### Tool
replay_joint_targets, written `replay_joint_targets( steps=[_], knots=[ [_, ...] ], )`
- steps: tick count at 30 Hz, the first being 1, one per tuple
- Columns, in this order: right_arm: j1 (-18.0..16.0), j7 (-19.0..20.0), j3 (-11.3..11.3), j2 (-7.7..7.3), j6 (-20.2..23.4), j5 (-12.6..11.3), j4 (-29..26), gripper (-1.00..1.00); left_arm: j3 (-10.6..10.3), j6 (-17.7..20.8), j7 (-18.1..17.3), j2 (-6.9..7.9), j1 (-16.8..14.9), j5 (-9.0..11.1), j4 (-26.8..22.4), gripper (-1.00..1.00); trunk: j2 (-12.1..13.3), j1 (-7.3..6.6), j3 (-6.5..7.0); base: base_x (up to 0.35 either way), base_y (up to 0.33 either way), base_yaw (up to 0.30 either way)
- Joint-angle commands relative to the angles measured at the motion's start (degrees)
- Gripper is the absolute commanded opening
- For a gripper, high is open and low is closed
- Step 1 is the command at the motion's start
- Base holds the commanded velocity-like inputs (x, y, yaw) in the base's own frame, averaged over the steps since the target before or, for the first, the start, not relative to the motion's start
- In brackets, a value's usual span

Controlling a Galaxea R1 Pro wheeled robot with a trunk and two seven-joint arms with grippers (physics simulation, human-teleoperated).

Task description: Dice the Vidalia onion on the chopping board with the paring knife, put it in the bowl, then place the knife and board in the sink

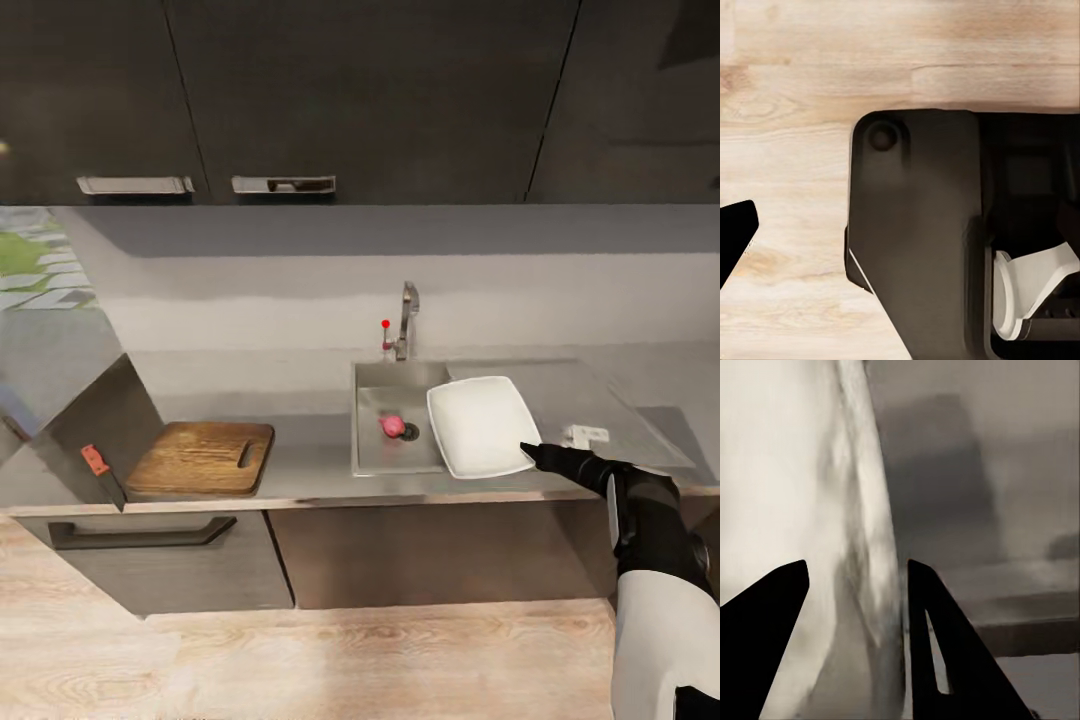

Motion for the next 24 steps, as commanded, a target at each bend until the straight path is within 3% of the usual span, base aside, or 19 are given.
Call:
replay_joint_targets(
  steps=[1,24],
  knots=[
    [-0.07,0.54,-0.16,0.02,0.19,0.47,-0.10,-1.00,-0.03,-0.06,-0.01,0.00,0.01,0.06,-0.07,1.00,-0.11,0.04,-0.03,0.000,0.300,0.117],
    [-0.07,0.54,-0.16,0.07,0.18,0.46,-0.10,-1.00,0.01,-0.05,-0.03,0.00,0.01,0.06,-0.07,1.00,-0.11,0.04,0.84,0.000,0.301,0.009]
  ],
)
